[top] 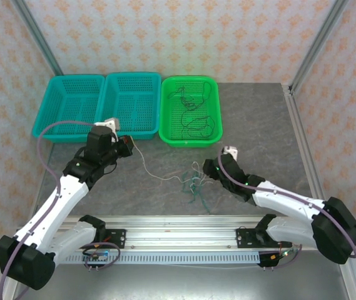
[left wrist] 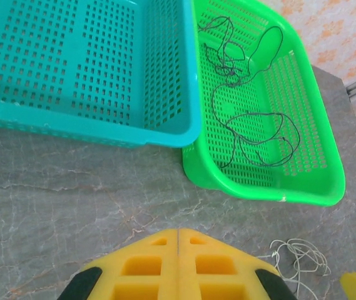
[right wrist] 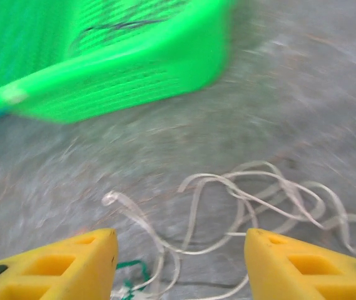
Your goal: Untangle the cables
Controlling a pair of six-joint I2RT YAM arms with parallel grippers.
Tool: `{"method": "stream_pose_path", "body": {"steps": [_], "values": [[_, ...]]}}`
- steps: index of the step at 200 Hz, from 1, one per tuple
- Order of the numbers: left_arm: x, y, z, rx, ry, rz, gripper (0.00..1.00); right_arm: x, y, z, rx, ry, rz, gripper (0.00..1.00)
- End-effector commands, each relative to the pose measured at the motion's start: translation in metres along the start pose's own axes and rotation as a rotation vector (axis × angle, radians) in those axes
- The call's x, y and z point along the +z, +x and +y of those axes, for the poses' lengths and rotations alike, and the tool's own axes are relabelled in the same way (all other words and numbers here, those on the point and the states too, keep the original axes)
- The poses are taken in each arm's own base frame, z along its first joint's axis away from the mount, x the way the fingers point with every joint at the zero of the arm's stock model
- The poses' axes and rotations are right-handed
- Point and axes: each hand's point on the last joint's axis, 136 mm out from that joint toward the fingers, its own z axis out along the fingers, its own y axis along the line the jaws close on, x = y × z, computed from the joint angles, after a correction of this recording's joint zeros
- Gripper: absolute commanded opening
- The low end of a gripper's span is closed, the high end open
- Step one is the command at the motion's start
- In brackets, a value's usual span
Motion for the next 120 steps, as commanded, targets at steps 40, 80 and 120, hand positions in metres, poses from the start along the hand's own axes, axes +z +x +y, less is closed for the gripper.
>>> {"method": "stream_pose_path", "body": {"steps": [40,80,120], "values": [[-0.011,-0.009,0.006,-0.008,-0.042,-0.037,0.0,0.018,0.053,0.101,-0.692,-0.326,0.228,0.72],[-0.05,-0.022,0.054,-0.009,-0.321,-0.135,0.0,0.056,0.076,0.072,-0.581,-0.113,0.351,0.71],[-0.069,-0.006,0.103,-0.048,-0.587,-0.121,0.0,0.056,0.081,0.023,-0.544,0.08,0.337,0.64]]}}
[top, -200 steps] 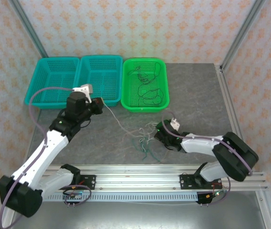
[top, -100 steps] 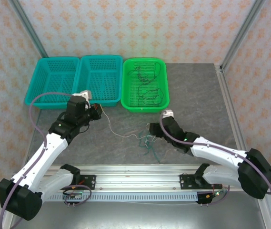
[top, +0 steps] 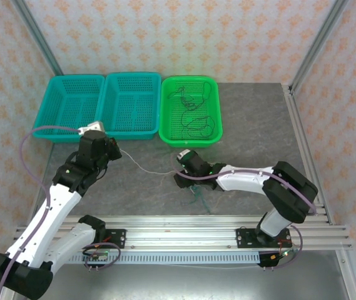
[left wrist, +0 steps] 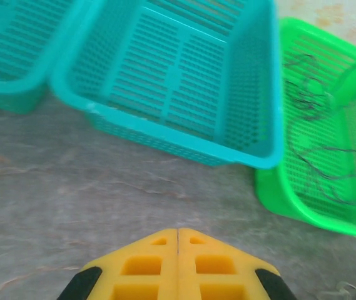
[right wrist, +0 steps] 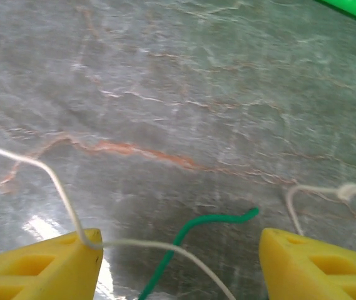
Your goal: Untangle the cables
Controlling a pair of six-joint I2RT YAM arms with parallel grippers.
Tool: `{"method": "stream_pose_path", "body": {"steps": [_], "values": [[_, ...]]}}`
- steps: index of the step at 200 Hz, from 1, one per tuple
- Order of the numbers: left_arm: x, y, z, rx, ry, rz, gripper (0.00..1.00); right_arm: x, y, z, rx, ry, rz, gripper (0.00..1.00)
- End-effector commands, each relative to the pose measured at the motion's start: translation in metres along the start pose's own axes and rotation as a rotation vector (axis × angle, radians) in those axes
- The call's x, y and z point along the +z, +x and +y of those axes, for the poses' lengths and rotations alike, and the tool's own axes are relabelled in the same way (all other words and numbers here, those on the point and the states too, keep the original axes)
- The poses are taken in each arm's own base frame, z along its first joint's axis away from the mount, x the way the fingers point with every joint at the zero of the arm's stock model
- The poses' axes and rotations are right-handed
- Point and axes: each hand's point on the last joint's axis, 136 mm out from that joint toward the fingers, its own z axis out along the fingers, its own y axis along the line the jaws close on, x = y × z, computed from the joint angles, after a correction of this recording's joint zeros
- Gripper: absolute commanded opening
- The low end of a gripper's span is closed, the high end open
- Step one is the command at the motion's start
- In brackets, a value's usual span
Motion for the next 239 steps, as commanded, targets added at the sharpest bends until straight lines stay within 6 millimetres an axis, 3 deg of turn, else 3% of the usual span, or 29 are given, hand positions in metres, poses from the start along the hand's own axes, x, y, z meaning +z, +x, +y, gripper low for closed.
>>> {"method": "stream_pose_path", "body": {"steps": [1,21,39,52,74,82,97,117,130,141,162,173,188,202,218,239], "values": [[-0.007,0.009,0.057,-0.014,-0.288,0.0,0.0,-0.002,0.03,-0.035,0.059,0.172,0.064,0.63],[-0.009,0.022,0.087,-0.044,-0.437,0.002,0.0,-0.011,0.034,-0.064,0.101,0.337,0.064,0.63],[-0.006,0.04,0.104,-0.061,-0.498,0.031,0.0,-0.015,0.032,-0.07,0.103,0.362,0.046,0.61],[0.006,0.06,0.102,-0.075,-0.459,0.086,0.0,-0.014,0.029,-0.066,0.092,0.332,0.038,0.51],[0.029,0.104,0.101,-0.139,-0.407,0.189,0.0,-0.01,0.02,-0.06,0.094,0.292,0.02,0.12],[0.036,0.118,0.103,-0.151,-0.405,0.222,0.0,-0.01,0.016,-0.057,0.095,0.272,0.01,0.02],[0.047,0.137,0.106,-0.151,-0.397,0.265,0.07,-0.01,0.009,-0.054,0.108,0.234,-0.009,0.0],[0.052,0.138,0.098,-0.125,-0.35,0.275,0.23,-0.012,0.002,-0.046,0.11,0.149,-0.031,0.0],[0.053,0.127,0.083,-0.096,-0.274,0.262,0.31,-0.015,0.0,-0.04,0.095,0.099,-0.042,0.0],[0.051,0.115,0.056,-0.073,-0.139,0.254,0.34,-0.017,-0.001,-0.037,0.081,0.068,-0.054,0.0],[0.036,0.097,-0.034,-0.006,0.339,0.209,0.43,-0.022,-0.001,-0.038,0.065,0.05,-0.068,0.0],[0.021,0.095,-0.07,0.101,0.493,0.167,0.44,-0.023,0.001,-0.038,0.05,0.041,-0.069,0.0],[0.006,0.107,-0.105,0.312,0.579,0.16,0.44,-0.026,0.001,-0.036,0.028,0.027,-0.067,0.0],[0.004,0.126,-0.132,0.437,0.655,0.214,0.42,-0.028,0.002,-0.035,0.025,0.017,-0.068,0.0],[0.013,0.149,-0.155,0.48,0.735,0.283,0.43,-0.029,0.002,-0.032,0.025,0.002,-0.073,0.0],[0.032,0.171,-0.17,0.545,0.766,0.333,0.51,-0.03,0.003,-0.026,0.023,-0.036,-0.062,0.0]]}}
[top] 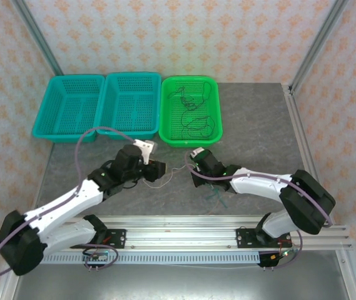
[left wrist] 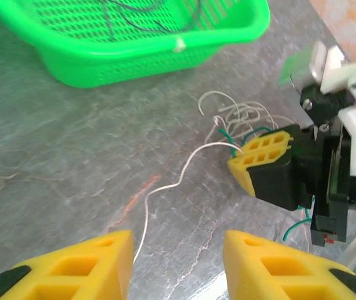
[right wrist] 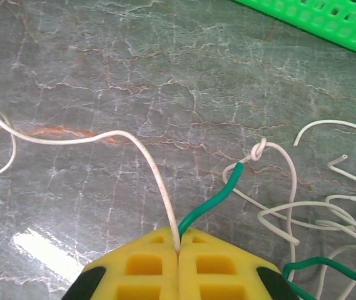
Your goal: Untangle the cables
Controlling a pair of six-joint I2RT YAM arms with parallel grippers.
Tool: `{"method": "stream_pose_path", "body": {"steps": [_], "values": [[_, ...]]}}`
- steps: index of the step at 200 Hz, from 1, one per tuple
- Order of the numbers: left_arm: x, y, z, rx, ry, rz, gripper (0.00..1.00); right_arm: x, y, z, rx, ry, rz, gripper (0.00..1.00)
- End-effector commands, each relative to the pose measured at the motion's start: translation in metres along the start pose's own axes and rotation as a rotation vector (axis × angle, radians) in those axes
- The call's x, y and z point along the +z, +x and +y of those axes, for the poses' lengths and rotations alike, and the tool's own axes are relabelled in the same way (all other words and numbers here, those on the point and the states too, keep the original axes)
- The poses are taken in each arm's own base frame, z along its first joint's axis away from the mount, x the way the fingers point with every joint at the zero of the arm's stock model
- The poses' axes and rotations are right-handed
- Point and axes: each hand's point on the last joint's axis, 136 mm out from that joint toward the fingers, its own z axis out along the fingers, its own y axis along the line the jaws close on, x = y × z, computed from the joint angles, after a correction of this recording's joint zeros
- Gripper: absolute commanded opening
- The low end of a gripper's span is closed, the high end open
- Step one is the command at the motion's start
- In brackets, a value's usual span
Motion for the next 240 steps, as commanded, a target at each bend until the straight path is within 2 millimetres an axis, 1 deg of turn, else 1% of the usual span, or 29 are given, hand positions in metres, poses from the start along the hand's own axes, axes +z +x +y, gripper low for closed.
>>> {"method": "stream_pose_path", "body": {"steps": [1,23,42,51,62,70,81,96,102,113,121,127,128,129,132,146,157,167,168,180,192,195,206,222,225,231,240], "values": [[0.041,0.003,-0.026,0.162,0.139,0.048,0.52,-0.006,-0.002,0.009,-0.017,-0.061,-0.016,0.0],[0.065,0.01,-0.03,0.234,0.166,0.11,0.63,-0.008,0.0,0.015,-0.008,-0.102,-0.008,0.0],[0.083,0.018,-0.04,0.274,0.238,0.154,0.75,-0.011,0.001,0.02,-0.002,-0.134,-0.009,0.0],[0.093,0.02,-0.043,0.271,0.258,0.17,0.79,-0.013,0.001,0.022,0.001,-0.146,-0.014,0.0],[0.104,0.025,-0.043,0.269,0.26,0.19,0.79,-0.015,-0.001,0.024,0.007,-0.159,-0.029,0.0],[0.11,0.026,-0.043,0.26,0.255,0.186,0.77,-0.016,-0.002,0.023,0.012,-0.158,-0.037,0.0],[0.114,0.023,-0.041,0.239,0.248,0.16,0.73,-0.019,-0.004,0.02,0.022,-0.146,-0.052,0.0],[0.117,0.026,-0.04,0.234,0.243,0.164,0.71,-0.022,-0.004,0.017,0.029,-0.134,-0.062,0.0],[0.118,0.028,-0.039,0.233,0.241,0.173,0.66,-0.023,-0.004,0.016,0.033,-0.13,-0.069,0.0],[0.118,0.031,-0.036,0.228,0.231,0.185,0.46,-0.024,-0.004,0.012,0.044,-0.114,-0.083,0.0],[0.118,0.032,-0.035,0.226,0.225,0.191,0.29,-0.025,-0.006,0.007,0.061,-0.09,-0.098,0.0],[0.116,0.032,-0.034,0.218,0.218,0.192,0.12,-0.026,-0.007,0.003,0.075,-0.065,-0.109,0.0],[0.116,0.032,-0.034,0.217,0.215,0.19,0.07,-0.027,-0.007,0.002,0.077,-0.061,-0.111,0.0],[0.115,0.032,-0.033,0.217,0.213,0.189,0.07,-0.027,-0.007,0.001,0.081,-0.057,-0.113,0.0],[0.114,0.03,-0.032,0.213,0.206,0.184,0.0,-0.027,-0.007,-0.002,0.087,-0.043,-0.118,0.0],[0.105,0.024,-0.026,0.194,0.154,0.156,0.0,-0.029,-0.006,-0.016,0.13,0.021,-0.135,0.0],[0.092,0.012,-0.017,0.163,0.09,0.103,0.0,-0.03,-0.002,-0.032,0.194,0.094,-0.143,0.0],[0.075,-0.003,-0.01,0.118,0.048,0.04,0.0,-0.032,0.003,-0.05,0.269,0.178,-0.145,0.0],[0.074,-0.004,-0.009,0.113,0.045,0.035,0.0,-0.032,0.005,-0.054,0.286,0.195,-0.144,0.0],[0.05,-0.022,0.001,0.049,-0.005,-0.043,0.0,-0.033,0.016,-0.073,0.382,0.278,-0.139,0.0],[0.025,-0.037,0.018,-0.023,-0.093,-0.116,0.0,-0.035,0.031,-0.095,0.496,0.362,-0.136,0.01],[0.018,-0.04,0.024,-0.042,-0.121,-0.132,0.0,-0.035,0.034,-0.098,0.512,0.373,-0.134,0.01],[-0.004,-0.046,0.043,-0.111,-0.201,-0.176,0.0,-0.038,0.051,-0.119,0.618,0.453,-0.128,0.01],[-0.031,-0.046,0.068,-0.215,-0.276,-0.209,0.0,-0.044,0.076,-0.147,0.768,0.547,-0.116,0.0],[-0.035,-0.045,0.072,-0.231,-0.286,-0.212,0.0,-0.043,0.08,-0.15,0.789,0.541,-0.105,0.0],[-0.041,-0.043,0.08,-0.262,-0.308,-0.213,0.0,-0.041,0.081,-0.15,0.819,0.518,-0.113,0.0],[-0.05,-0.04,0.091,-0.303,-0.337,-0.213,0.0,-0.043,0.081,-0.154,0.868,0.522,-0.133,0.0]]}}
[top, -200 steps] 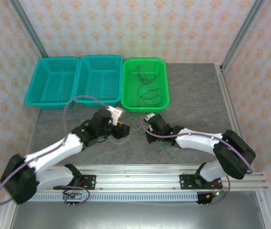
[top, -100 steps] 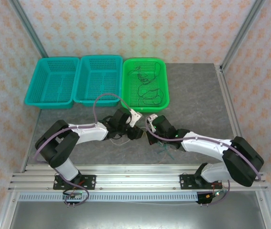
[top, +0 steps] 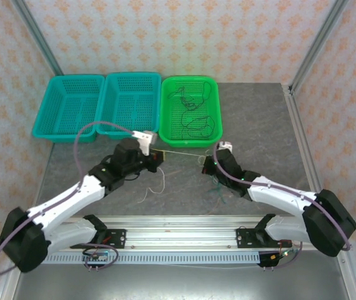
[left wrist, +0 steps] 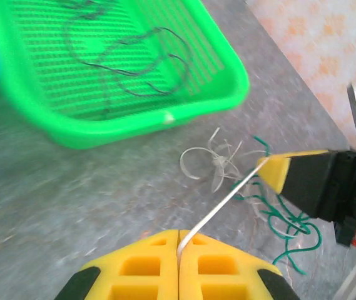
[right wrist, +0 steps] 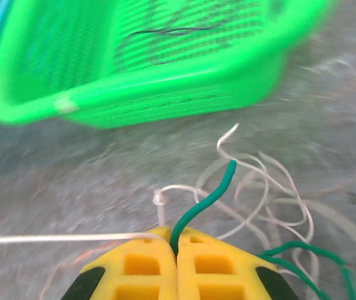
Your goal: Untangle the cables
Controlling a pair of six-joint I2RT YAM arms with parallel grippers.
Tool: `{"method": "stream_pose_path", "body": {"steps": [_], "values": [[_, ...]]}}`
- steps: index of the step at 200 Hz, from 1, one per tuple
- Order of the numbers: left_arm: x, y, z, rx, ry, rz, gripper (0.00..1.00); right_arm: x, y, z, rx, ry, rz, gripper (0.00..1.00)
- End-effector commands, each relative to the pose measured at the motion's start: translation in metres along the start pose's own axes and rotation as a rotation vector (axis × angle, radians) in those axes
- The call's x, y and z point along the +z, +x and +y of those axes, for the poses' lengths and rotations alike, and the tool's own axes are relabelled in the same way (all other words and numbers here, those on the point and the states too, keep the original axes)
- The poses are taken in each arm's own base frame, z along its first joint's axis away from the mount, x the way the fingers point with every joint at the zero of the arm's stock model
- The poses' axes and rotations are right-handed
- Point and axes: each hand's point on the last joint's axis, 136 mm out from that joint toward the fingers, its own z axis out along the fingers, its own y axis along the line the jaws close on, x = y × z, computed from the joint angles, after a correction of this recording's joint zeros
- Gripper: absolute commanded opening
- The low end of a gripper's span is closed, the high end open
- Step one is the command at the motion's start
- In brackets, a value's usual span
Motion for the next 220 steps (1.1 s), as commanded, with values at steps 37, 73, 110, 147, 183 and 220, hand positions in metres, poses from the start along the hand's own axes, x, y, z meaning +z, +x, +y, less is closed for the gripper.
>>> {"method": "stream_pose_path", "body": {"steps": [37,73,110,147,183,220], "values": [[-0.07,-0.007,0.104,-0.304,-0.426,-0.112,0.0,-0.025,0.019,-0.144,0.275,0.566,-0.034,0.05],[-0.102,-0.014,0.114,-0.376,-0.496,-0.163,0.0,-0.028,0.01,-0.149,0.52,0.429,-0.126,0.06],[-0.106,-0.061,0.067,-0.391,-0.261,-0.26,0.0,-0.027,-0.015,-0.095,0.491,0.123,-0.139,0.09],[-0.143,-0.152,0.037,-0.335,-0.249,-0.432,0.0,-0.037,-0.017,-0.065,0.477,0.004,-0.058,0.09],[-0.164,-0.256,0.015,-0.181,-0.315,-0.578,0.0,-0.041,-0.015,-0.052,0.47,-0.054,-0.019,0.09],[-0.152,-0.341,0.025,-0.135,-0.387,-0.671,0.0,-0.046,-0.012,-0.04,0.449,-0.08,0.043,0.09]]}}
